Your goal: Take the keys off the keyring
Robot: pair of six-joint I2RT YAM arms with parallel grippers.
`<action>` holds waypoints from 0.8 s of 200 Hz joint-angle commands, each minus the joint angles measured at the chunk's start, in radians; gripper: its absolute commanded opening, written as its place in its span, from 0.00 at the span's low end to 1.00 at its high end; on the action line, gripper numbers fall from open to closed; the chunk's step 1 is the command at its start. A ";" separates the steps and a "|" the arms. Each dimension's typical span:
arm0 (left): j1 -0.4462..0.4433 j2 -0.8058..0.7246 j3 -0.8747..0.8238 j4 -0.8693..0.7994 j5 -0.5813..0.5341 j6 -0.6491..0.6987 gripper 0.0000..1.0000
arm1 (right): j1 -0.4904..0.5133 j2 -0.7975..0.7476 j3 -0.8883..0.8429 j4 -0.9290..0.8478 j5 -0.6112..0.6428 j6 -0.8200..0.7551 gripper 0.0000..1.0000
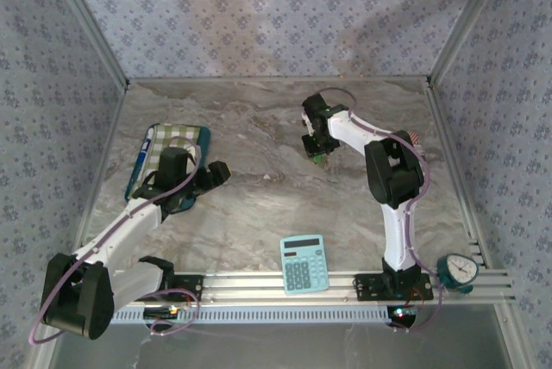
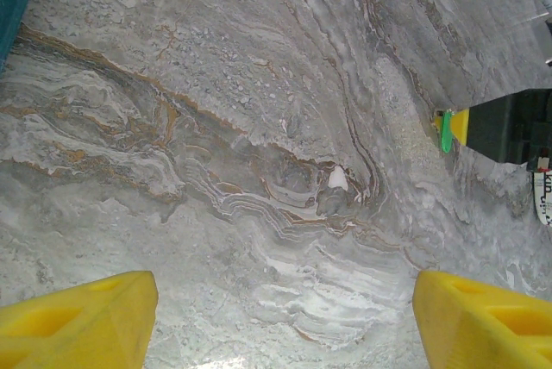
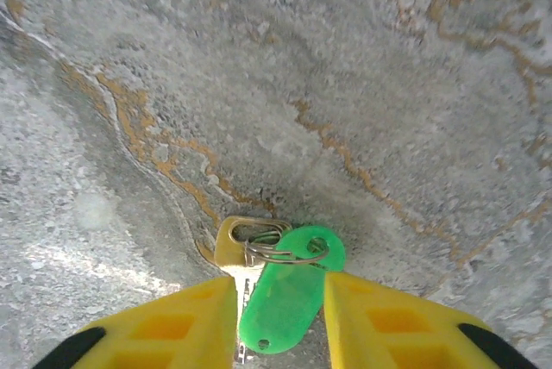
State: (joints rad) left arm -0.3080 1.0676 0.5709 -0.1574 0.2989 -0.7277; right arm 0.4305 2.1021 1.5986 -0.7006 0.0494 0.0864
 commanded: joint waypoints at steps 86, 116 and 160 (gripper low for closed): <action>-0.005 -0.023 -0.014 0.001 -0.009 -0.017 0.78 | -0.004 0.072 0.093 -0.057 -0.001 -0.022 0.37; -0.005 -0.024 -0.017 0.001 -0.008 -0.019 0.78 | -0.003 0.079 0.103 -0.057 -0.005 -0.018 0.29; -0.005 -0.026 -0.022 0.003 -0.011 -0.021 0.79 | -0.003 0.060 0.103 -0.065 -0.005 -0.014 0.11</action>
State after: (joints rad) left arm -0.3080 1.0657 0.5659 -0.1574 0.2989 -0.7361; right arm 0.4301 2.1696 1.6768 -0.7300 0.0525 0.0677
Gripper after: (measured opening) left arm 0.784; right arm 0.157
